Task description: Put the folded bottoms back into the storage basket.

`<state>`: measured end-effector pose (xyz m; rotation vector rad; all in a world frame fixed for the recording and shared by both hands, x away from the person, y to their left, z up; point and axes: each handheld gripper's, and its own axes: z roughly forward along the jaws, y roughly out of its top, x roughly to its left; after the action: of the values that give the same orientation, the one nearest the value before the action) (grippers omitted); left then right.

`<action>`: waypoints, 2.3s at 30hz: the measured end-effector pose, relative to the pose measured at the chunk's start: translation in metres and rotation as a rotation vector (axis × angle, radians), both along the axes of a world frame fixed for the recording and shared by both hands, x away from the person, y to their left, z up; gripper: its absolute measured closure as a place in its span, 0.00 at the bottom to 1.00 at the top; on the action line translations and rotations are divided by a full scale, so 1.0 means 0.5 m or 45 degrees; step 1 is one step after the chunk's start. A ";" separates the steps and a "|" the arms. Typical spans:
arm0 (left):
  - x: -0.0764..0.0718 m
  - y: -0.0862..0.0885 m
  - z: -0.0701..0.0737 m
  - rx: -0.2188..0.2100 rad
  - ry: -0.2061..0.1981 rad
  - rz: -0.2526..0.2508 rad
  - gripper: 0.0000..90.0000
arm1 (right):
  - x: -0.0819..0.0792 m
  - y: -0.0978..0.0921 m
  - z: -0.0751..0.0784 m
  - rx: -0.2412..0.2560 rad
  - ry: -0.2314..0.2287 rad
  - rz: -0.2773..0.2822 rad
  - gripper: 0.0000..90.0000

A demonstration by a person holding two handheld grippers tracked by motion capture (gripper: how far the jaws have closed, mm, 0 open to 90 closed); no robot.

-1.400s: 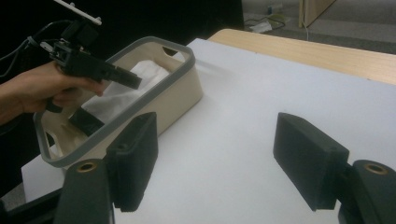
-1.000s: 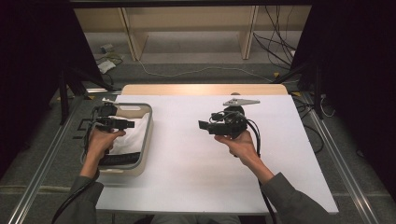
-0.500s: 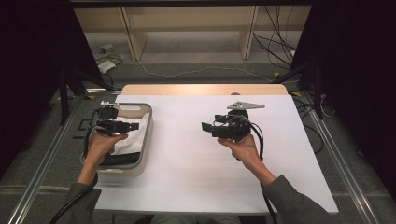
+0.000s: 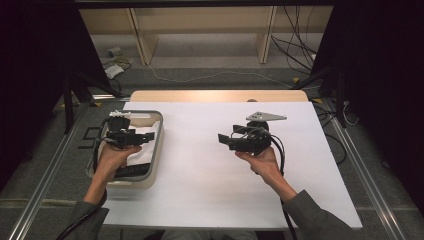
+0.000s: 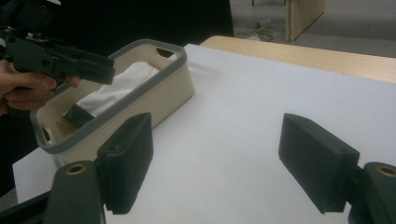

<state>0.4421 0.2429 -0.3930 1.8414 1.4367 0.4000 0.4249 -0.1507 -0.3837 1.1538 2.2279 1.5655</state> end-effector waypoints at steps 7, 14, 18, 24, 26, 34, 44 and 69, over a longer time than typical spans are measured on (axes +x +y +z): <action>-0.009 -0.017 0.007 -0.042 -0.039 -0.031 0.20 | -0.011 -0.008 -0.001 0.004 -0.025 -0.004 0.29; -0.020 -0.030 0.004 -0.074 -0.109 -0.046 0.19 | -0.021 -0.017 -0.002 0.003 -0.043 -0.016 0.27; -0.028 -0.036 0.003 -0.085 -0.134 -0.064 0.19 | -0.027 -0.022 -0.004 0.007 -0.050 -0.022 0.27; -0.039 -0.050 0.001 -0.169 -0.156 -0.077 0.19 | -0.033 -0.032 -0.008 0.013 -0.054 -0.032 0.27; -0.043 -0.057 0.001 -0.177 -0.162 -0.098 0.19 | -0.035 -0.035 -0.011 0.013 -0.057 -0.036 0.27; -0.058 -0.083 -0.001 -0.187 -0.173 -0.153 0.19 | -0.044 -0.047 -0.012 0.024 -0.068 -0.044 0.27; -0.085 -0.110 -0.007 -0.185 -0.211 -0.216 0.19 | -0.059 -0.065 -0.019 0.033 -0.079 -0.047 0.25; -0.157 -0.138 -0.042 -0.243 -0.300 -0.338 0.19 | -0.119 -0.080 -0.031 0.032 -0.124 -0.013 0.18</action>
<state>0.3638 0.1741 -0.4138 1.7363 1.0207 0.3222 0.3656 -0.1906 -0.3994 1.0699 2.1433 1.6134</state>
